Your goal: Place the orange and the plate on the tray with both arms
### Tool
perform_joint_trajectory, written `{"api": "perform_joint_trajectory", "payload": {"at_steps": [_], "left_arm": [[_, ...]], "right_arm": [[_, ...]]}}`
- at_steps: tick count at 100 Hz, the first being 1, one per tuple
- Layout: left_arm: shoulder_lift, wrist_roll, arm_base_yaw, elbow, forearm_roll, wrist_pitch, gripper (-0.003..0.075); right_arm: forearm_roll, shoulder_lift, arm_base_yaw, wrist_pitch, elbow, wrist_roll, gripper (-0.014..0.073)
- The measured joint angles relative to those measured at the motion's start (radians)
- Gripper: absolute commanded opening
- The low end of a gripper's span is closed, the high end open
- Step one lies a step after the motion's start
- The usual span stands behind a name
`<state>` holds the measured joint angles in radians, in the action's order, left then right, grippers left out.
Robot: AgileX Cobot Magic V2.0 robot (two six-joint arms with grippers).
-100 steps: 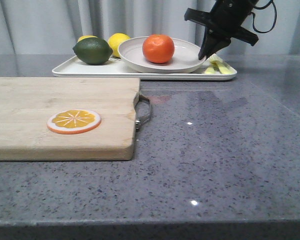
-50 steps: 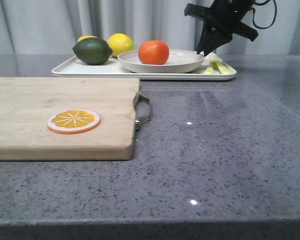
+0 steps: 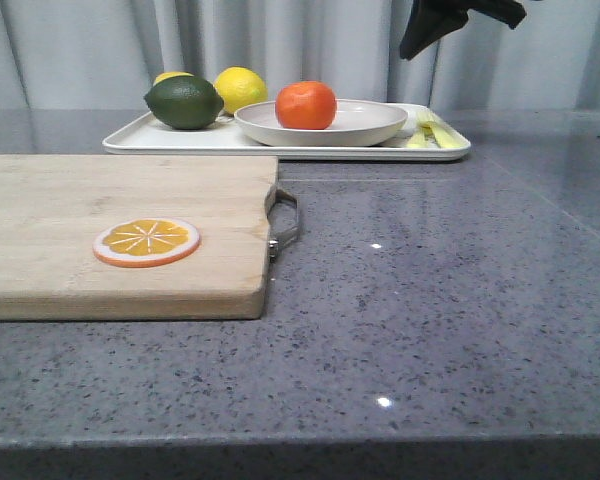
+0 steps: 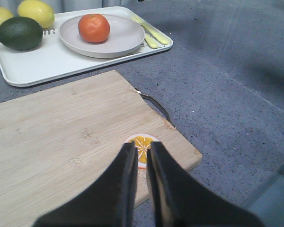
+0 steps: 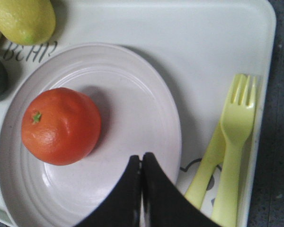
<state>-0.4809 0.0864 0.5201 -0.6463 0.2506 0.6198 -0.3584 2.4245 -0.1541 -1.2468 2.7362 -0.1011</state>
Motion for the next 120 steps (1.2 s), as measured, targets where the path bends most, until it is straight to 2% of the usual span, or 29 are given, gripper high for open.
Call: {"api": "perform_joint_trajectory", "payload": {"at_steps": [33, 51, 83, 95, 120], "left_arm": [[0.0, 0.0, 0.0, 0.0, 0.0, 0.0, 0.0043], [0.0, 0.0, 0.0, 0.0, 0.0, 0.0, 0.0042], [0.0, 0.0, 0.0, 0.0, 0.0, 0.0, 0.0042], [0.0, 0.0, 0.0, 0.0, 0.0, 0.0, 0.0042], [0.0, 0.0, 0.0, 0.0, 0.0, 0.003, 0.0042]], "right_arm": [[0.032, -0.067, -0.004, 0.0, 0.009, 0.0, -0.0067], [0.088, -0.148, -0.042, 0.0, 0.01, 0.0, -0.0067], [0.095, -0.286, -0.078, -0.001, 0.009, 0.0, -0.0067], [0.096, -0.357, -0.078, -0.001, -0.048, 0.0, -0.0067], [0.096, -0.531, -0.081, -0.001, -0.289, 0.014, -0.0067]]}}
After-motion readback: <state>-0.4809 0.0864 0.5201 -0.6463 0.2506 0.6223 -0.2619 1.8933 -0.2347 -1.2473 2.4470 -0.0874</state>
